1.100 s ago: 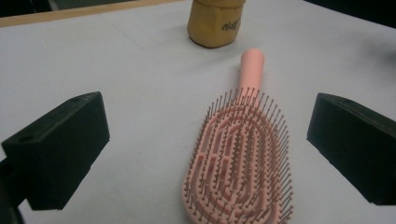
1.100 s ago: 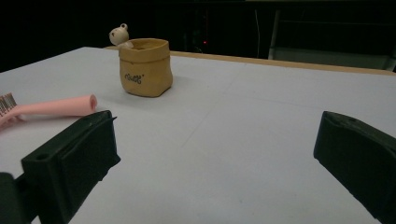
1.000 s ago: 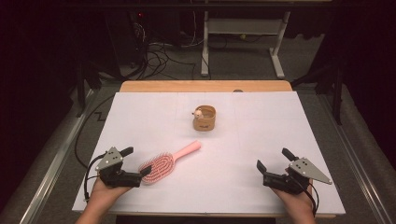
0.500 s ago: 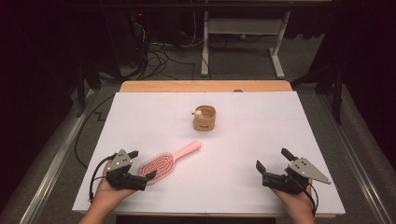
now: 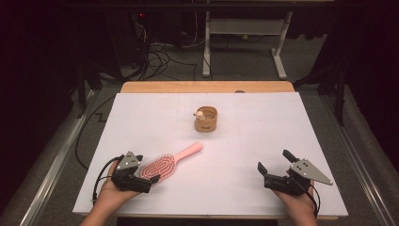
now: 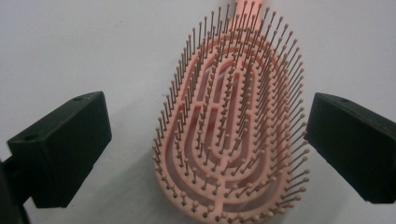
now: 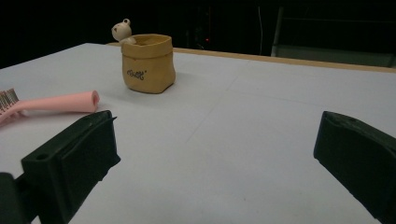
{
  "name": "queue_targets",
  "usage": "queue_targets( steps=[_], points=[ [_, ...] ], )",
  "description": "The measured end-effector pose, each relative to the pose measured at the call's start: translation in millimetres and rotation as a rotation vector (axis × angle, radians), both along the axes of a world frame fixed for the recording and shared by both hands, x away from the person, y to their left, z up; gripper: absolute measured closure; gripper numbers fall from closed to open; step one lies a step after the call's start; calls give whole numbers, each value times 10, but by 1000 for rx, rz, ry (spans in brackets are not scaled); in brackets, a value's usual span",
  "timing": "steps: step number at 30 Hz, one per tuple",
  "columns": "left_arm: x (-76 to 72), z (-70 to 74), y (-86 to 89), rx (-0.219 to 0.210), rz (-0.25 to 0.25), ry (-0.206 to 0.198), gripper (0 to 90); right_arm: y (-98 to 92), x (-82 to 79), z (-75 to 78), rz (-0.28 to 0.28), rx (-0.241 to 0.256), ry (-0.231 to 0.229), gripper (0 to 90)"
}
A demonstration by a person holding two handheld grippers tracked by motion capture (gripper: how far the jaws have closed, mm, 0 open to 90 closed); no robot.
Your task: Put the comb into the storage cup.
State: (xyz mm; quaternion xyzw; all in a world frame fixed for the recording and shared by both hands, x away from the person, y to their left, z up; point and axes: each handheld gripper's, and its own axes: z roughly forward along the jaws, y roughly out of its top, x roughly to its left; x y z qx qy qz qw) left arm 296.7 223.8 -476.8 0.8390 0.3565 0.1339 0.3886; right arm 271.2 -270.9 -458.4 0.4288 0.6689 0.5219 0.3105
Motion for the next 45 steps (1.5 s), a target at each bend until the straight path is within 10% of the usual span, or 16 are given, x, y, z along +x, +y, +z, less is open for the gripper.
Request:
queue_targets(
  steps=[9,24,45],
  points=[
    [75,27,-107,66,7,86,1,2,10,-8,14,8,4,1],
    [298,262,-365,319,-63,183,0,-18,18,1,31,37,6,1],
    [464,225,-525,475,-165,325,28,3,-7,-2,37,39,8,1]
  ],
)
